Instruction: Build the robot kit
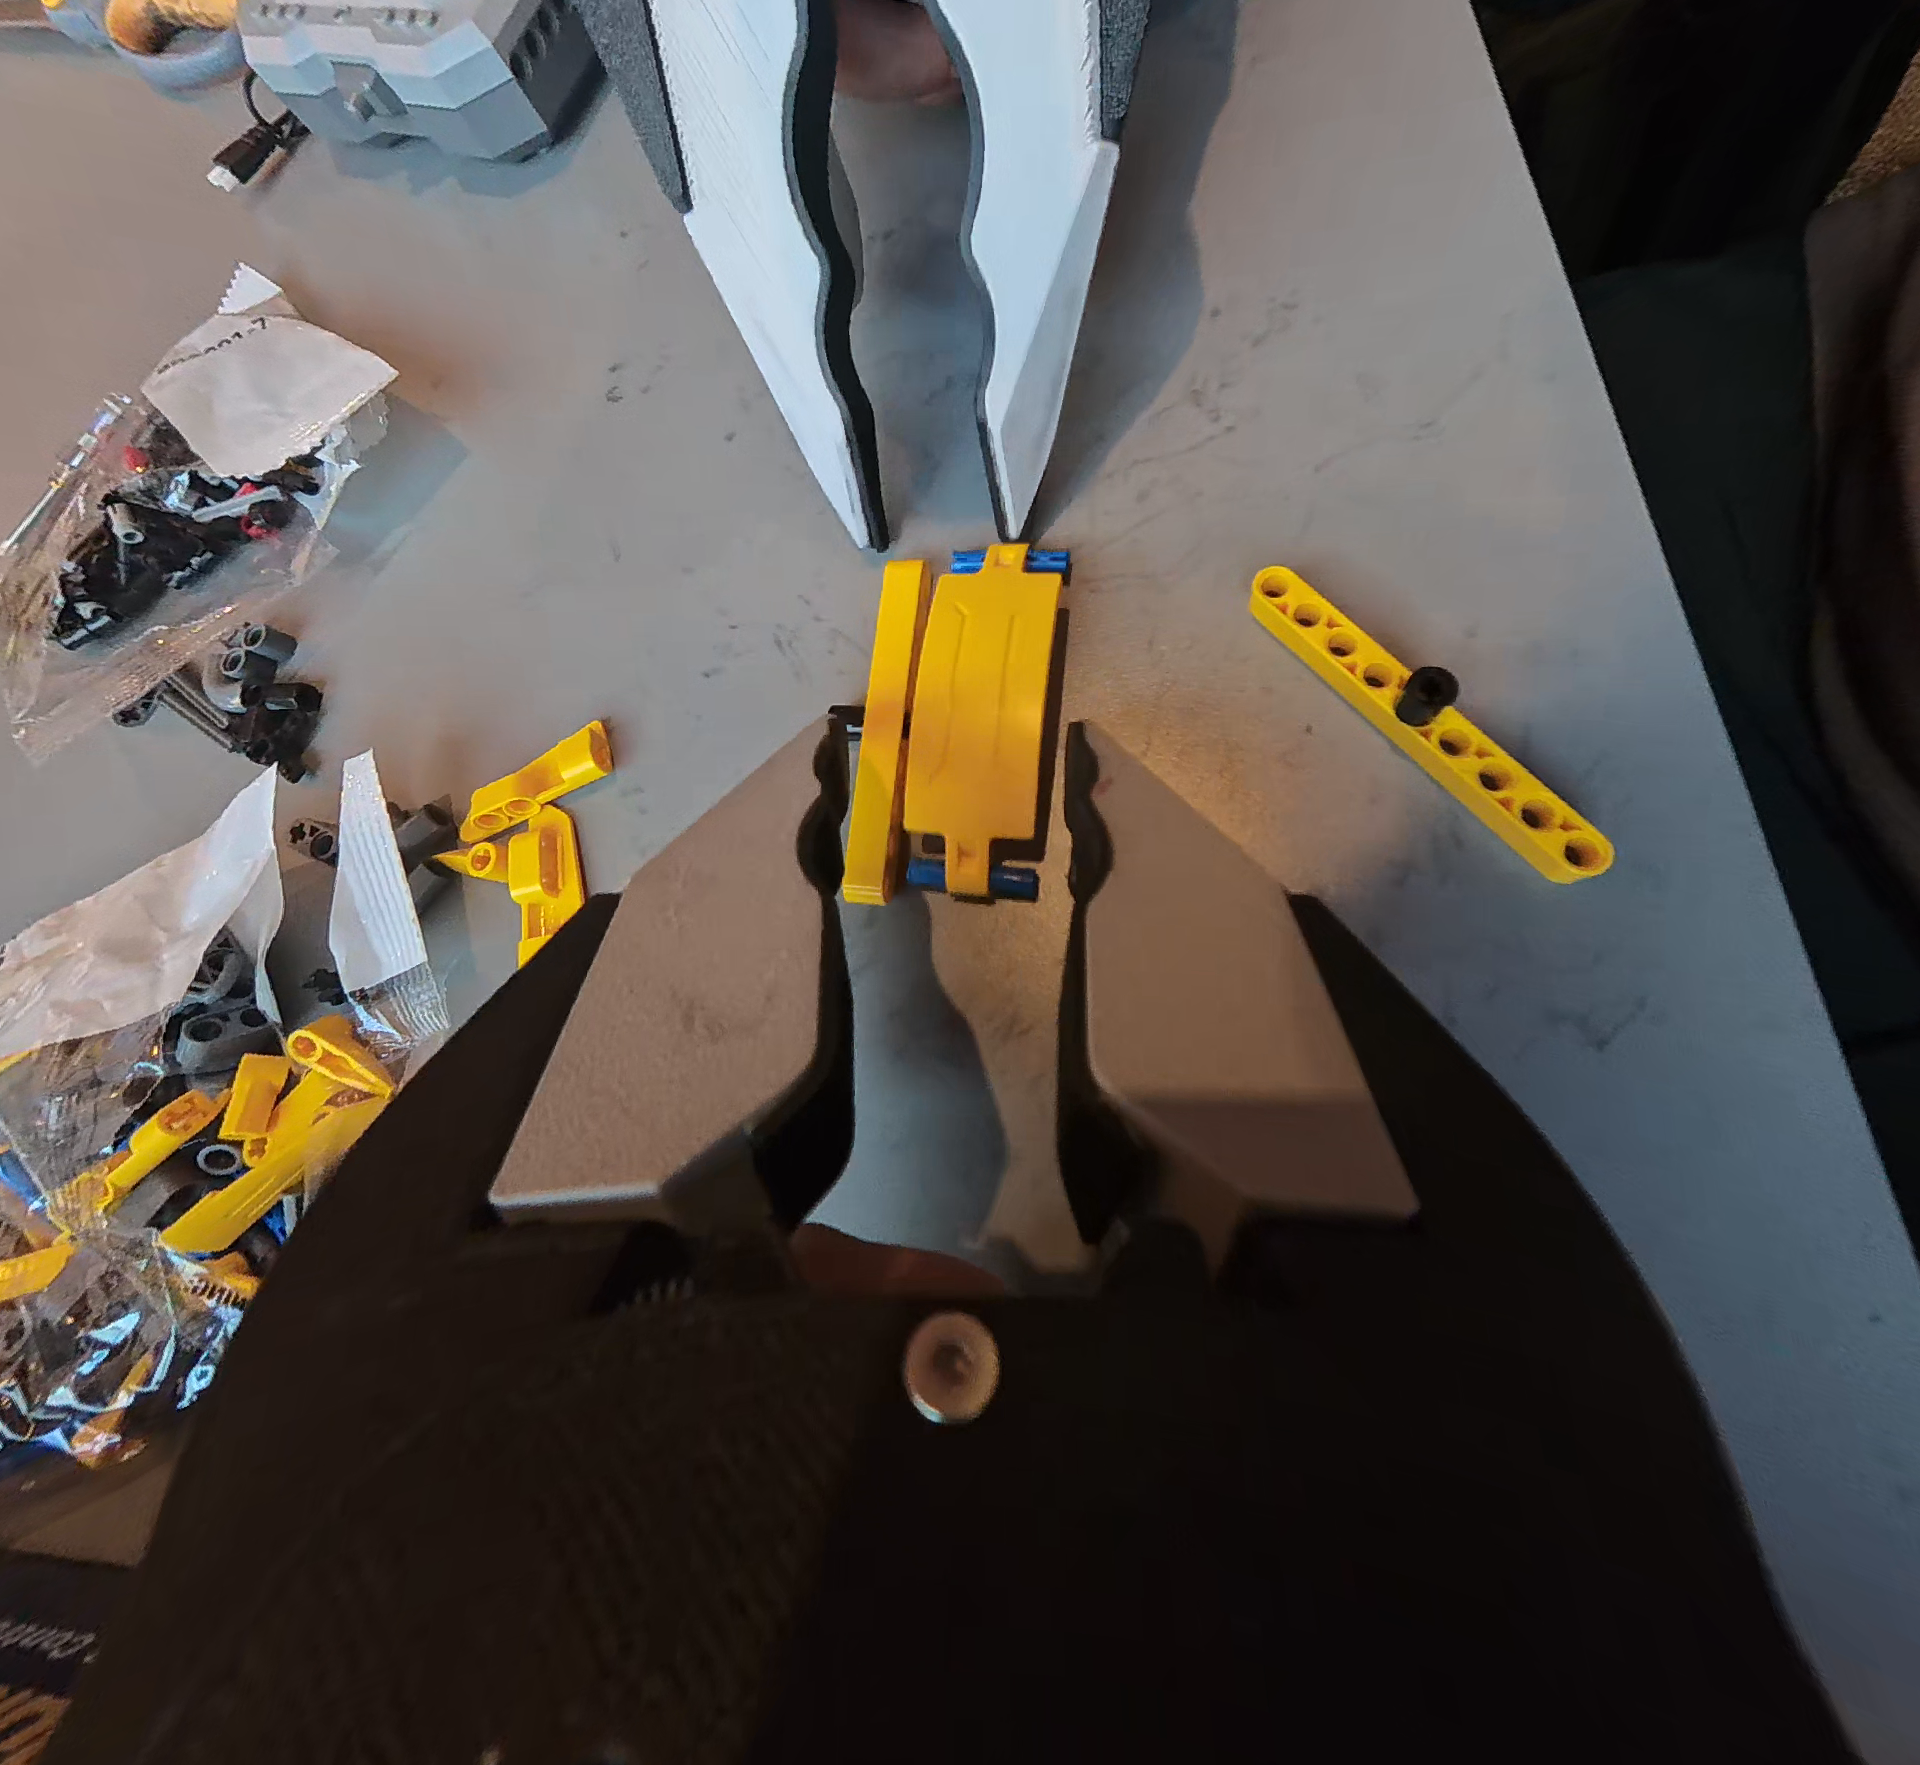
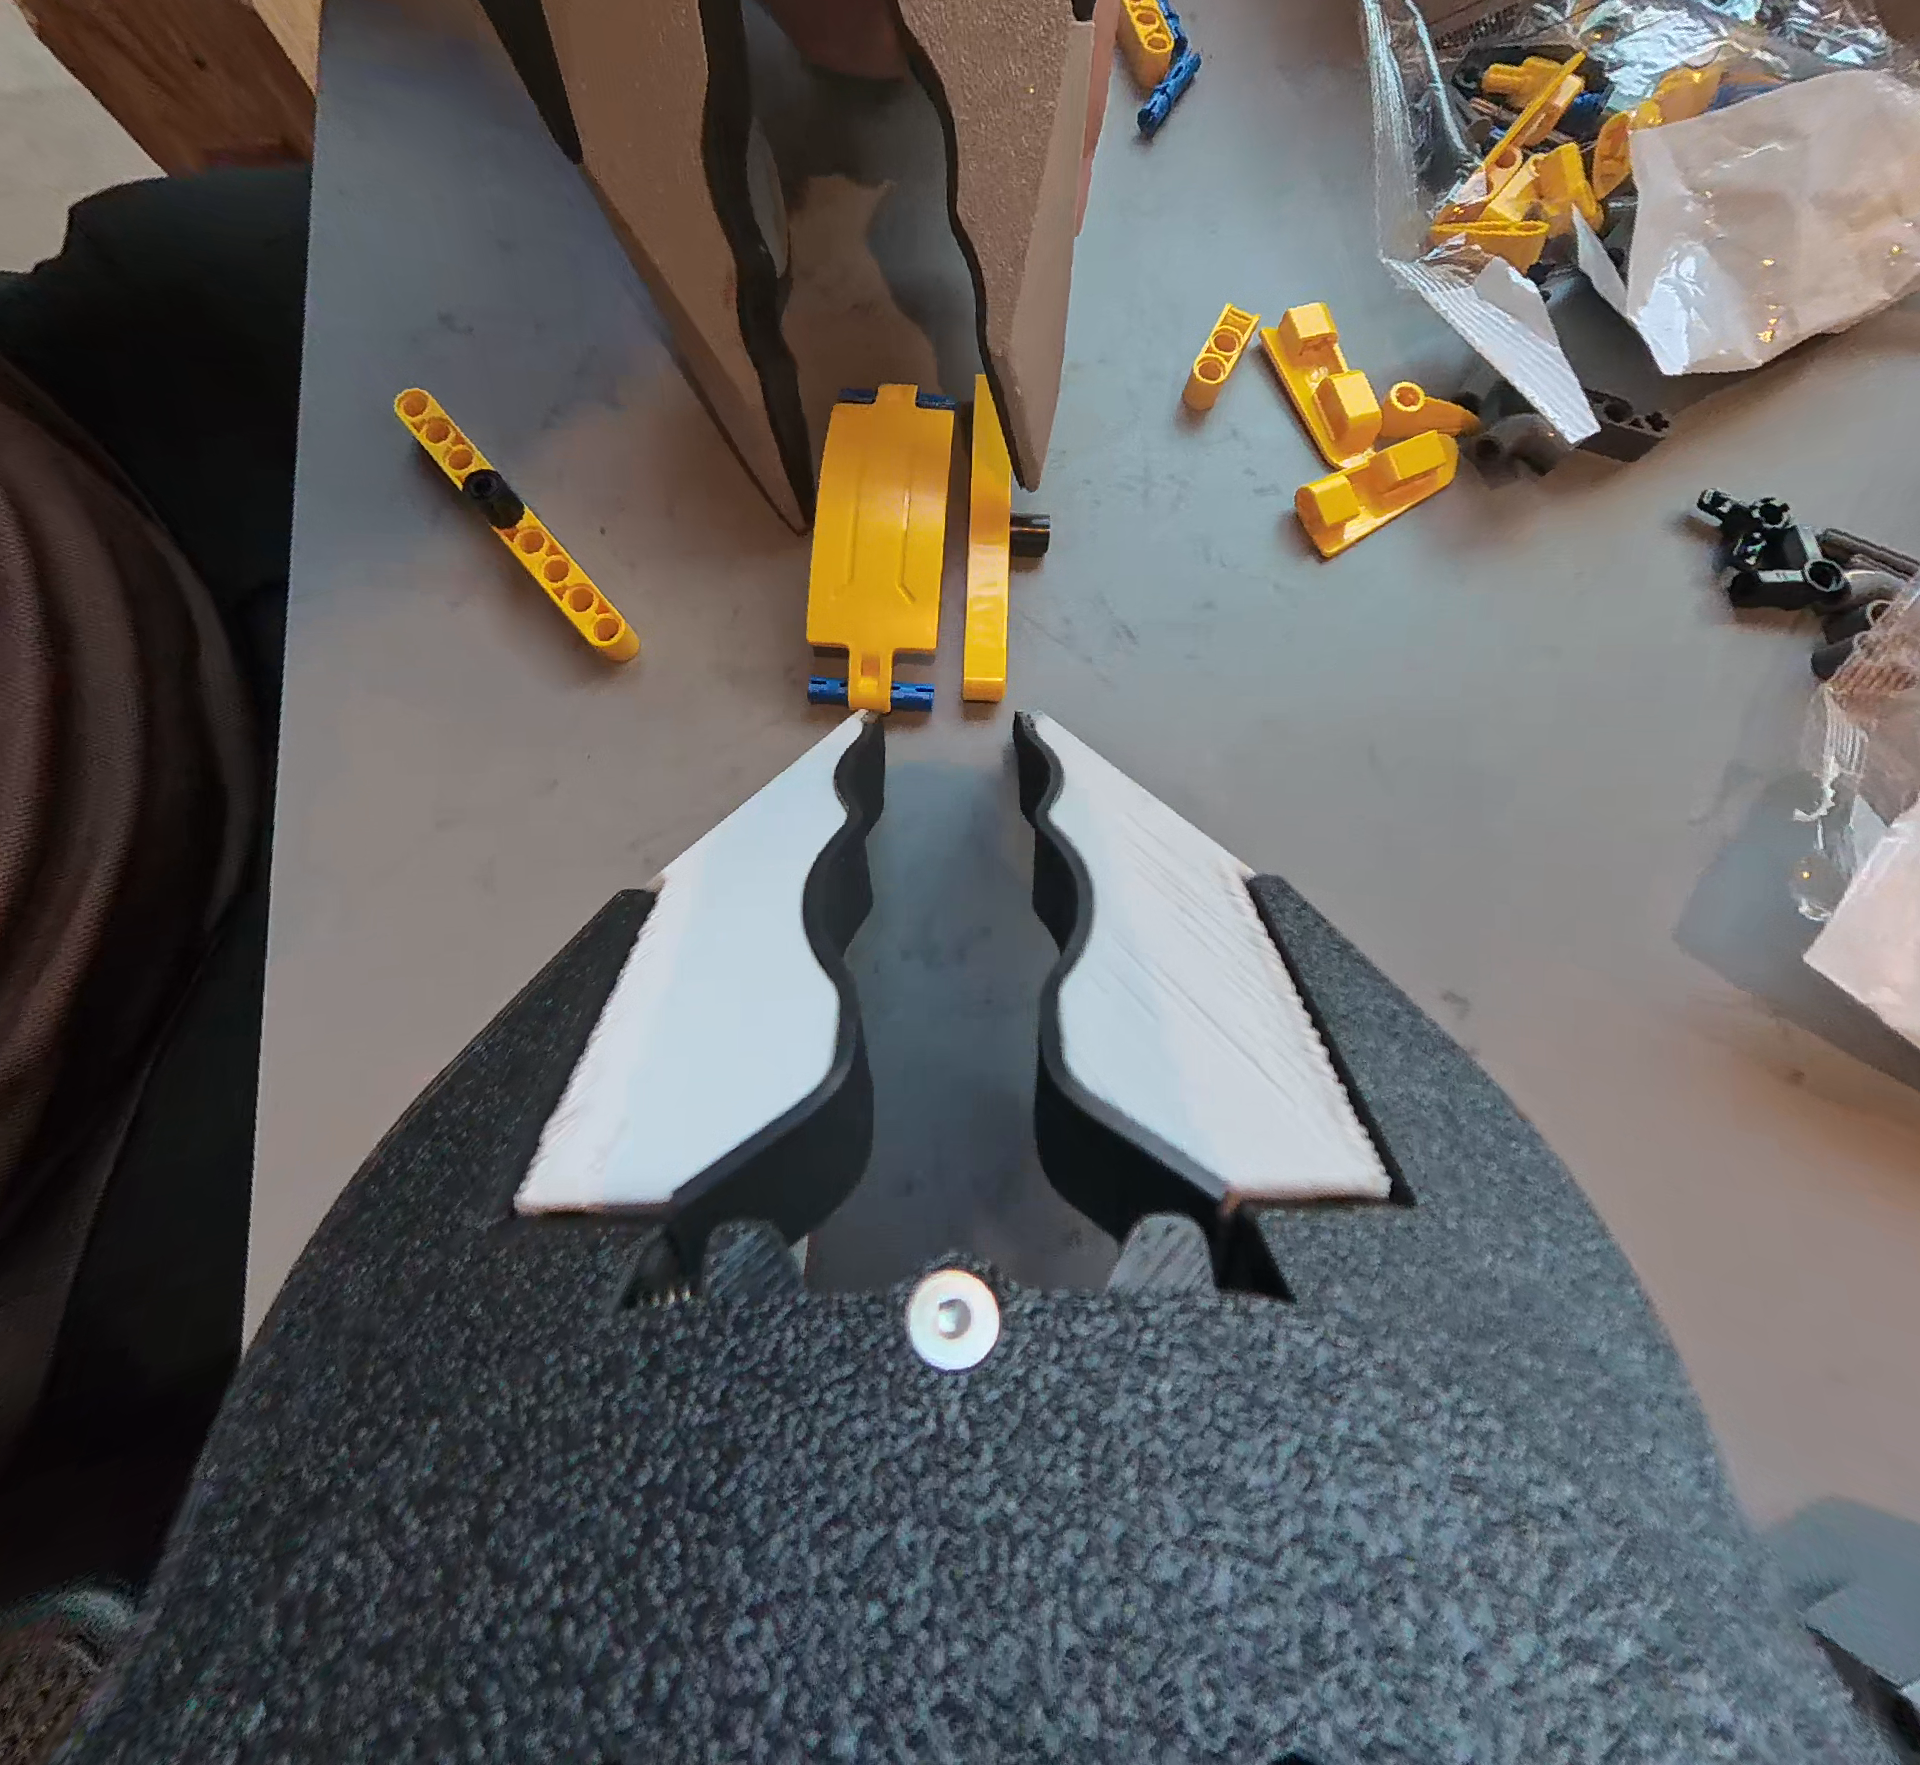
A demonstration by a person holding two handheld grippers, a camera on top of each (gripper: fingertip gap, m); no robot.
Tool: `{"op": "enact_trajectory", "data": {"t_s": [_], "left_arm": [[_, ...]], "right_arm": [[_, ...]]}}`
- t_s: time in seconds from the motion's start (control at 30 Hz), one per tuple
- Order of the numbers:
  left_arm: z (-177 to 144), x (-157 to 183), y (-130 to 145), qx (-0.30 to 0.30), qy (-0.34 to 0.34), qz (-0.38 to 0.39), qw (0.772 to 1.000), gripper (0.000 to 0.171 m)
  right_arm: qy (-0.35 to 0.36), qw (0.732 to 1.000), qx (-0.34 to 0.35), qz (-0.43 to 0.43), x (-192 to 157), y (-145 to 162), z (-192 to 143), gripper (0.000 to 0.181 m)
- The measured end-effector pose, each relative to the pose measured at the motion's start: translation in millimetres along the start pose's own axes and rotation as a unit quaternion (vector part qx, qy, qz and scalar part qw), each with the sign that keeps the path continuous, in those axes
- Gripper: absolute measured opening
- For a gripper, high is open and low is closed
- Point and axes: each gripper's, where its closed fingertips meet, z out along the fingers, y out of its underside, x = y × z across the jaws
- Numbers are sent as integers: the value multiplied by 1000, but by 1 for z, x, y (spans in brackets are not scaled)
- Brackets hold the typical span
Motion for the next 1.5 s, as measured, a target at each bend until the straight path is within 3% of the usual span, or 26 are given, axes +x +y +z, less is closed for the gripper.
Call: {"op": "enact_trajectory", "data": {"t_s": [0.33,0.6,0.97,1.5], "left_arm": [[1,0,-1,0,-3,-1,1000,39],[0,-2,-1,0,-11,3,1000,41],[-12,-8,11,-17,-21,-8,1000,51],[-10,-2,11,-14,3,-28,1000,37]], "right_arm": [[7,1000,3,8,3,-2,1,24],[-3,1000,19,-3,-2,-6,-2,49],[-4,1000,15,-5,-5,-9,3,49],[-5,1000,4,-5,-5,-7,5,35]]}}
